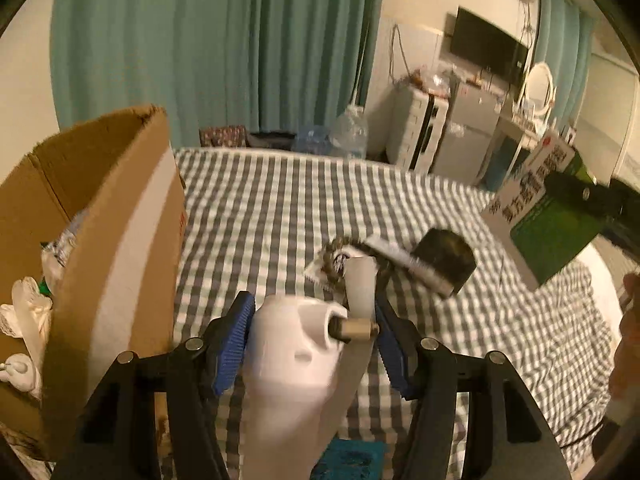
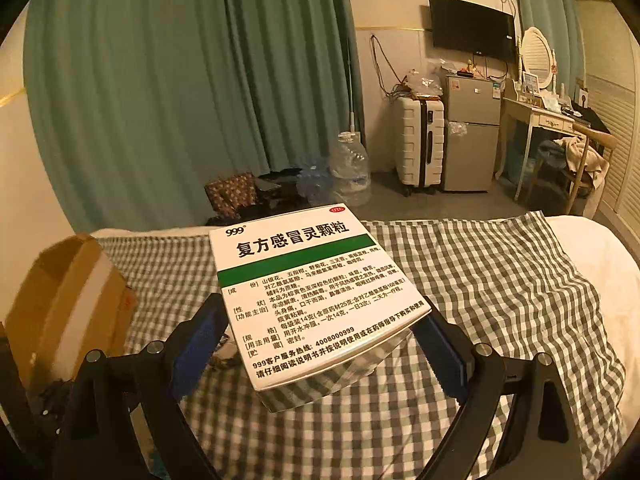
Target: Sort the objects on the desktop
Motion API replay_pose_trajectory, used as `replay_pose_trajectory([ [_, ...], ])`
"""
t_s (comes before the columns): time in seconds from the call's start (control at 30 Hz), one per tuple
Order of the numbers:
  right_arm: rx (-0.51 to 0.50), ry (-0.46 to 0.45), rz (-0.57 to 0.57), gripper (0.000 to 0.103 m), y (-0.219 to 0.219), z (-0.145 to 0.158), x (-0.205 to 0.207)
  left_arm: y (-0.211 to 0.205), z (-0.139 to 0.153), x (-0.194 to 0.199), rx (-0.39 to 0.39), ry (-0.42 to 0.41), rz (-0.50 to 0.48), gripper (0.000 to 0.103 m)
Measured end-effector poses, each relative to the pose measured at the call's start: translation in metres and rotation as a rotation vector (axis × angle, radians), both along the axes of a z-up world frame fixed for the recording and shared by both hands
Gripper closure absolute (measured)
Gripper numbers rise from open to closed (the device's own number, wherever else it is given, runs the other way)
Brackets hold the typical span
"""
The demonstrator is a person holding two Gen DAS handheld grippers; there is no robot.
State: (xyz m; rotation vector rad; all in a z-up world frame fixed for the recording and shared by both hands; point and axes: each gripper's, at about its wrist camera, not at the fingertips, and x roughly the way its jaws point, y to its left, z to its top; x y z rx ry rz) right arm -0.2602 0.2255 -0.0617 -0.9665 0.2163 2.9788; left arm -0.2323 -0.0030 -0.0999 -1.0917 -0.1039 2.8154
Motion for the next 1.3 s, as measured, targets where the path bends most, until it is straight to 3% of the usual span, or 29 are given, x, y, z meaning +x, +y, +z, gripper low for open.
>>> replay_pose_trajectory([
  [0.43, -0.035, -0.001, -0.023, 0.011, 0.003, 0.008, 0.015, -0.013, 0.016, 0.01, 0.143, 0.098, -0.026, 0.043],
  [0.67, -0.036, 0.0, -0.021, 0.012, -0.004, 0.008, 0.014, -0.013, 0.013, 0.002, 0.188, 0.079, -0.057, 0.039],
  [0.77, -0.037, -0.008, -0.024, 0.012, -0.004, 0.005, 0.013, -0.011, 0.01, -0.003, 0.179, 0.055, -0.065, 0.038],
  [0.87, -0.033, -0.031, -0.024, 0.013, -0.003, -0.002, 0.01, -0.01, 0.004, -0.009, 0.158, 0.004, -0.054, 0.017],
  [0.9, -0.036, -0.043, -0.019, 0.013, -0.003, -0.006, 0.01, -0.011, 0.002, -0.008, 0.158, -0.002, -0.042, 0.015],
  [1.03, -0.062, -0.092, 0.06, 0.012, -0.009, -0.019, 0.009, -0.006, -0.006, -0.013, 0.152, -0.057, -0.066, 0.013],
  [1.2, -0.096, -0.205, 0.19, 0.006, -0.028, -0.041, 0.016, 0.003, -0.017, -0.013, 0.042, -0.099, -0.048, 0.013],
  [1.3, -0.091, -0.212, 0.277, 0.002, -0.042, -0.051, 0.027, -0.003, -0.023, -0.011, 0.032, -0.122, -0.028, 0.013],
])
